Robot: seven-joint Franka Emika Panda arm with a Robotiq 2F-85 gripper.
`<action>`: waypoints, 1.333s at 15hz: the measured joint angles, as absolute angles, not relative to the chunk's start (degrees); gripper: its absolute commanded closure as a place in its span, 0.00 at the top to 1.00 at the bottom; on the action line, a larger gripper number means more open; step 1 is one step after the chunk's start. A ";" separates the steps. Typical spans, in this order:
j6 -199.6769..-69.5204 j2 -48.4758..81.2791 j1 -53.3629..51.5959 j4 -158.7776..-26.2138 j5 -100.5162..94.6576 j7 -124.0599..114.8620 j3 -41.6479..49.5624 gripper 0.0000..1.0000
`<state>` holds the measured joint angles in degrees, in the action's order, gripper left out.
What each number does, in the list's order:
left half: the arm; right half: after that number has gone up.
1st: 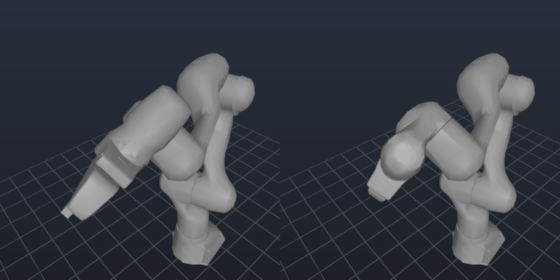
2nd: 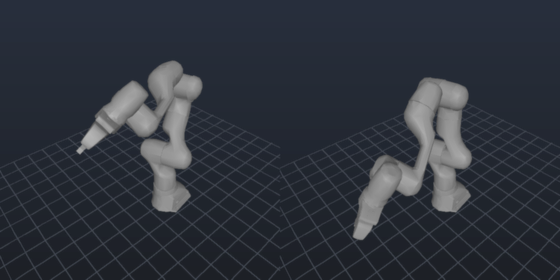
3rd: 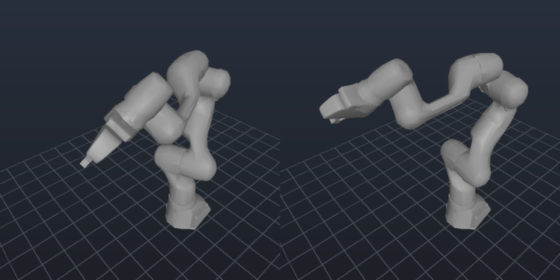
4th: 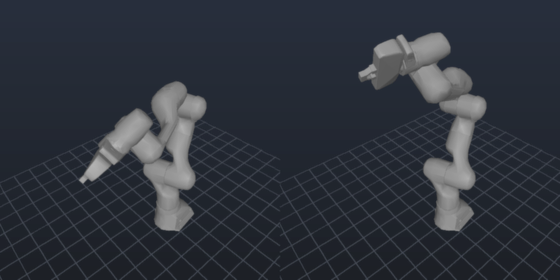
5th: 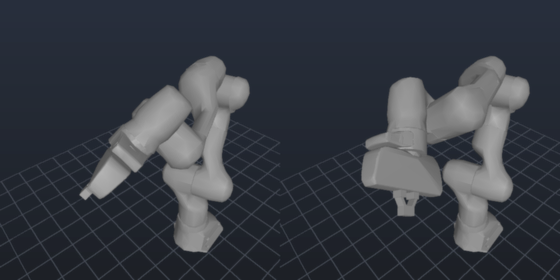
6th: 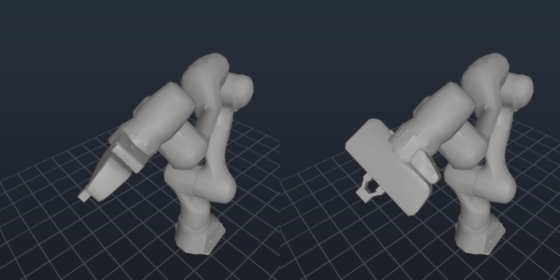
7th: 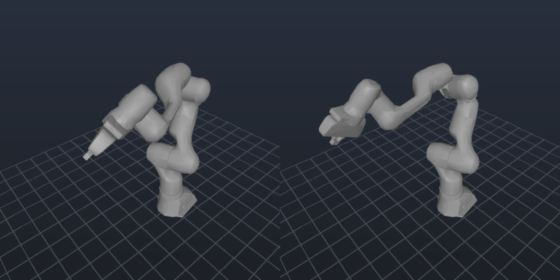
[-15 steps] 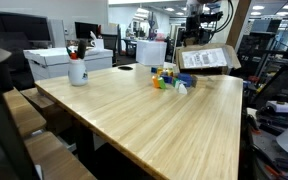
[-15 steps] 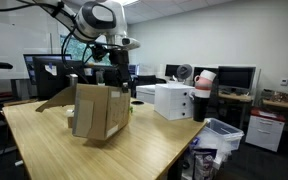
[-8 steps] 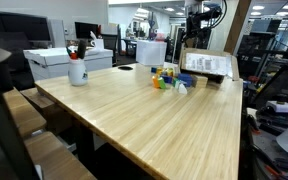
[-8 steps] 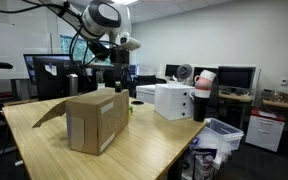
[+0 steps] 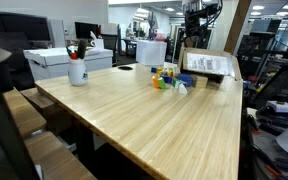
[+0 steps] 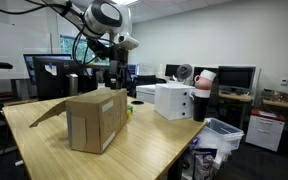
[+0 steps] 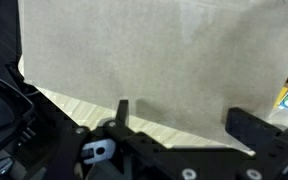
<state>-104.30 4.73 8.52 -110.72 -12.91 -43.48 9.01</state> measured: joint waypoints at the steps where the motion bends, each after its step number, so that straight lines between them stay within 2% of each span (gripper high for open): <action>1: -104.32 4.73 8.52 -110.72 -12.91 -43.48 9.06 1.00; 12: -104.33 4.72 8.52 -110.62 -12.76 -42.67 9.08 1.00; 20: -102.98 1.11 8.65 -110.32 -8.49 -24.77 9.13 1.00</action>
<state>-102.98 1.11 8.65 -110.32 -8.49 -24.77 9.13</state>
